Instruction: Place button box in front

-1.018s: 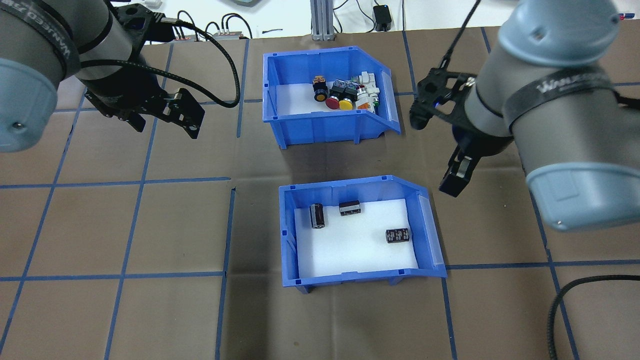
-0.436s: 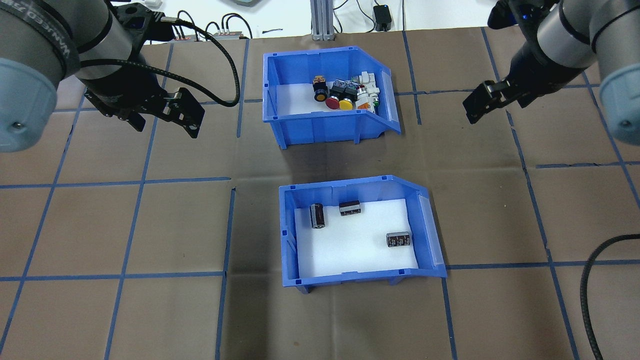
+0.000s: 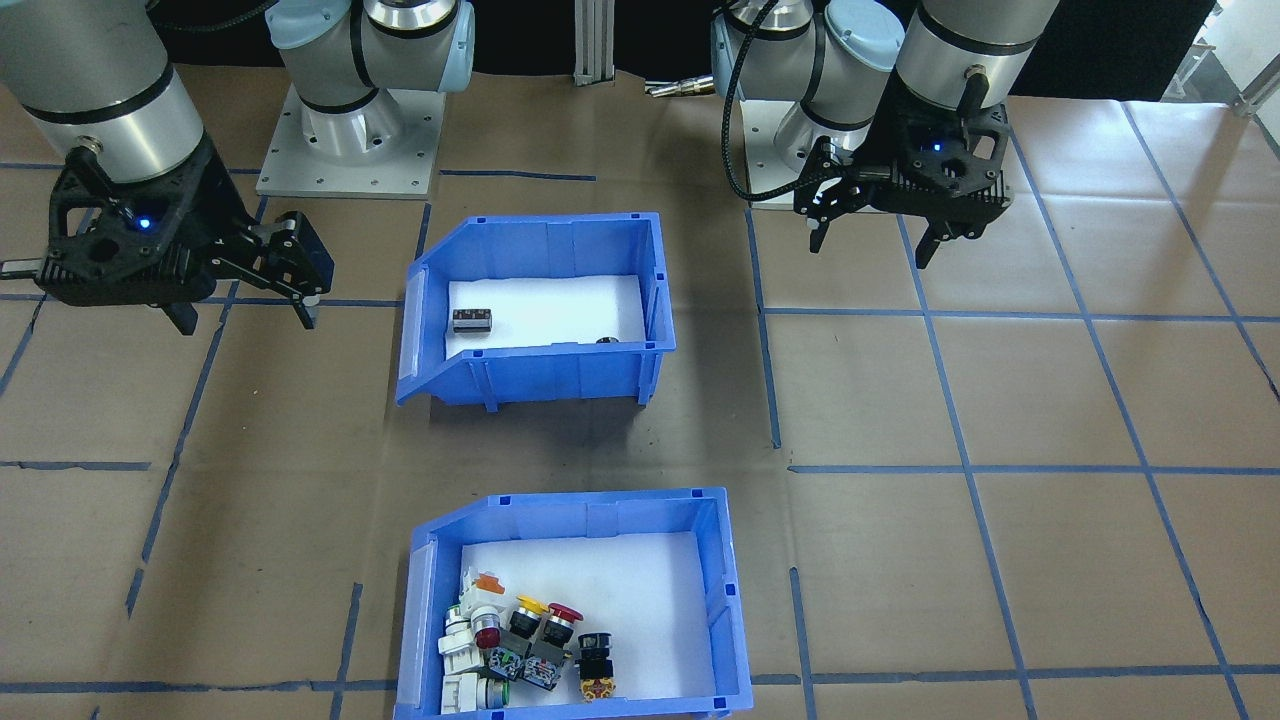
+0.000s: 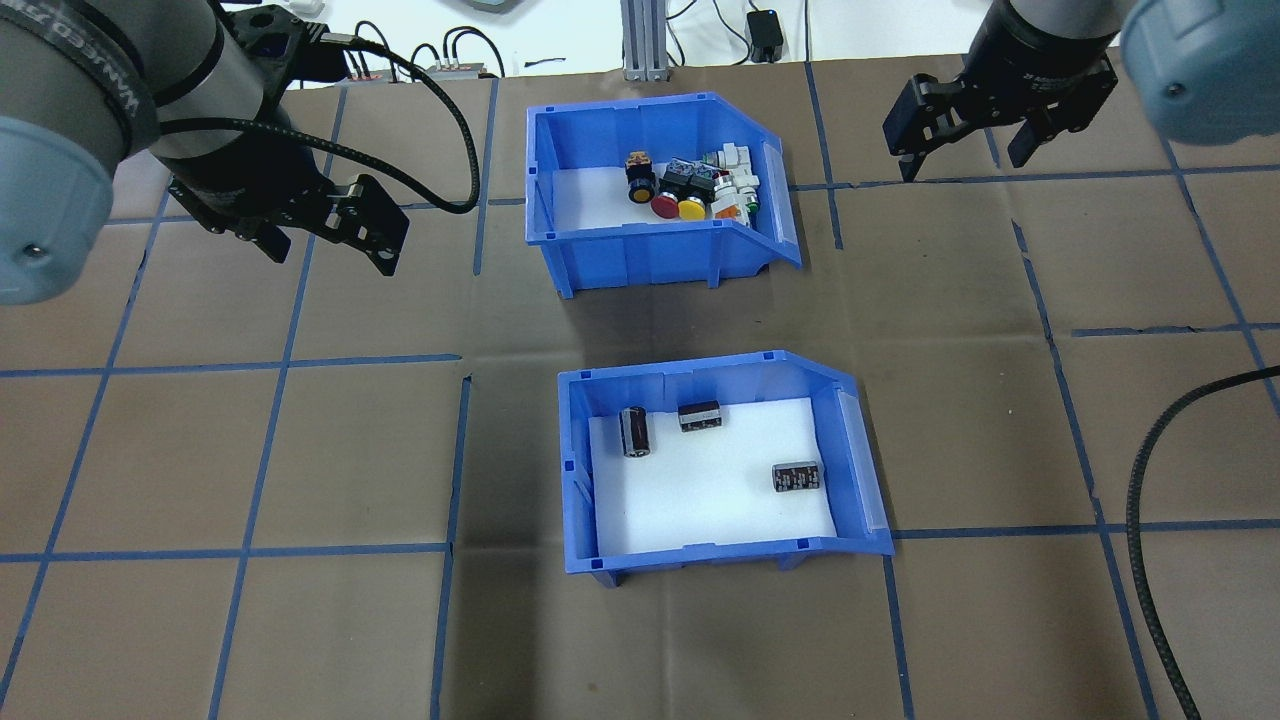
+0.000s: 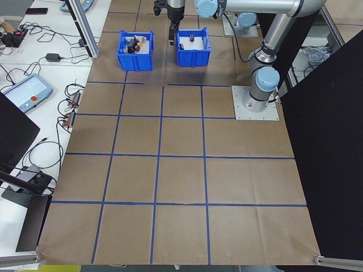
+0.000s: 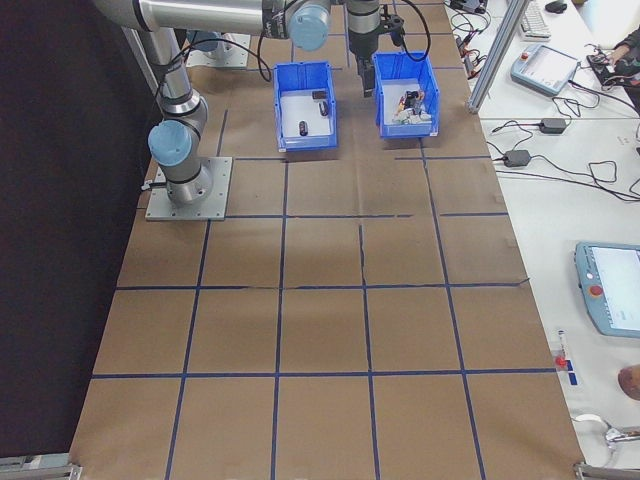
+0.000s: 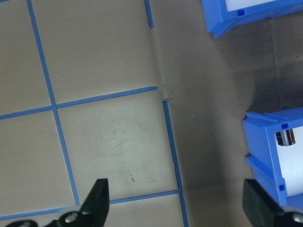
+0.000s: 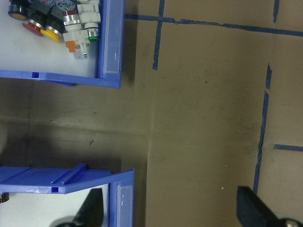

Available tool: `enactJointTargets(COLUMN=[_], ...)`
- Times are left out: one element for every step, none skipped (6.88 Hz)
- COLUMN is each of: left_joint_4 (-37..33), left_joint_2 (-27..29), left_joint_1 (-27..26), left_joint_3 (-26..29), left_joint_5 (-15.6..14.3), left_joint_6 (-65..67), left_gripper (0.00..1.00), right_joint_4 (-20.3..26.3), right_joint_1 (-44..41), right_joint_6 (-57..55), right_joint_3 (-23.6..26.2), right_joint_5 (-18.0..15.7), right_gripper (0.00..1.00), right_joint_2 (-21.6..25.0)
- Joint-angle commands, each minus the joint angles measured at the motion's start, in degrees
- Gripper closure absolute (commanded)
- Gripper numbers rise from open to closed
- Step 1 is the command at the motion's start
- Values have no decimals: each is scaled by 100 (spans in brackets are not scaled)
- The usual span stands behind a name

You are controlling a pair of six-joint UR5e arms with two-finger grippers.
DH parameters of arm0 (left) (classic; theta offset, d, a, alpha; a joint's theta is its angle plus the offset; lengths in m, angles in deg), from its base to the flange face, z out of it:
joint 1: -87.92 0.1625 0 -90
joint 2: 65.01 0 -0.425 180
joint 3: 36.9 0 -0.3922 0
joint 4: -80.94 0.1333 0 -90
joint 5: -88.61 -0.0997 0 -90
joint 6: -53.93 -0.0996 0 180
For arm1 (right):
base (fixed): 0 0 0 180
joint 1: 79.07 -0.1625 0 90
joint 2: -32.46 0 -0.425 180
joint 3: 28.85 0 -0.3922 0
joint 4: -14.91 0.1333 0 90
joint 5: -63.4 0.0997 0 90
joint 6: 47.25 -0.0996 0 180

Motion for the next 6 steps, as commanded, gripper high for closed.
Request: enactJointTargets(left_joint_4=[0, 0, 0, 0, 9, 9], left_joint_2=[0, 0, 0, 0, 0, 0], left_joint_1=[0, 0, 0, 0, 0, 0], left_joint_3=[1, 1, 1, 1, 1, 1], left_joint_5=[-2, -2, 6, -2, 6, 7], left_joint_6=[9, 9, 9, 9, 9, 17], left_gripper=[0, 0, 0, 0, 0, 0], right_joint_4=[196, 196, 196, 188, 188, 188], right_joint_1=[2, 28, 20, 11, 2, -15], right_joint_6=[-43, -35, -35, -43, -43, -52], right_joint_3=[-56, 13, 31, 32, 32, 32], right_joint_5=[-40, -41, -41, -41, -41, -41], right_gripper=[0, 0, 0, 0, 0, 0], right_joint_2=[-85, -68, -7, 3, 3, 3])
